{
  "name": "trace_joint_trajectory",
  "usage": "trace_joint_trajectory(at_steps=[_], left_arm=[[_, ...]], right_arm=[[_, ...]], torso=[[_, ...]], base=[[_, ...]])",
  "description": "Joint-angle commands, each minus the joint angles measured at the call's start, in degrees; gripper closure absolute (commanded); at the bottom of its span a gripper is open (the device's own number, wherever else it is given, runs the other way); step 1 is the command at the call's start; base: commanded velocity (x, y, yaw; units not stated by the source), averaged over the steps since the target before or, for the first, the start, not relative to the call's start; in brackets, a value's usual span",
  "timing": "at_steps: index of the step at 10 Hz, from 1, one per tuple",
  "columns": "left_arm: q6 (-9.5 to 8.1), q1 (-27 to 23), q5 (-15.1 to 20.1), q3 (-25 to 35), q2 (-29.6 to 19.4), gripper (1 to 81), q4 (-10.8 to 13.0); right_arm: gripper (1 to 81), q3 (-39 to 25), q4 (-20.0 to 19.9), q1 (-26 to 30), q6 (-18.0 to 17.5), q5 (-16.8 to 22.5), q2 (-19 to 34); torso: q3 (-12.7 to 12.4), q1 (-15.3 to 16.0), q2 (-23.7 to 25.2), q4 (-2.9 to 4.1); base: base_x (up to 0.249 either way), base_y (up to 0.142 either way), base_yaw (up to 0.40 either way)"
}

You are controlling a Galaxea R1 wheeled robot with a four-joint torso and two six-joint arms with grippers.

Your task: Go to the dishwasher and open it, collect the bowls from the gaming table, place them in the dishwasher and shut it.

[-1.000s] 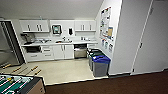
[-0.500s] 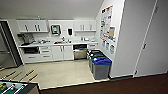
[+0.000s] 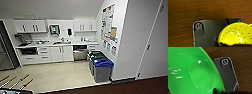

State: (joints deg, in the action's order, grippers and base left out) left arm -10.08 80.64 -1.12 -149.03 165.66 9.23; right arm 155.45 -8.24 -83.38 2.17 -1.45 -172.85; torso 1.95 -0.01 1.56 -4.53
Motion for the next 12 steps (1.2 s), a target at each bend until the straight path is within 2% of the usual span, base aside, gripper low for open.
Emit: trace_joint_trajectory(at_steps=[1, 12], left_arm=[[0.24, -3.9, 2.4, 0.1, -0.8, 81.1, -0.3], [0.24, -3.9, 2.4, 0.1, -0.5, 81.1, -0.2]], right_arm=[[81.1, -0.3, 0.7, 3.3, 0.5, 3.8, -0.1], [81.1, -0.3, 0.8, 3.3, 0.6, 3.9, -0.2]], torso=[[0.0, 0.0, 0.0, 0.0], [0.0, 0.0, 0.0, 0.0]], base=[[0.216, 0.0, 0.0], [0.216, 0.0, 0.0]])
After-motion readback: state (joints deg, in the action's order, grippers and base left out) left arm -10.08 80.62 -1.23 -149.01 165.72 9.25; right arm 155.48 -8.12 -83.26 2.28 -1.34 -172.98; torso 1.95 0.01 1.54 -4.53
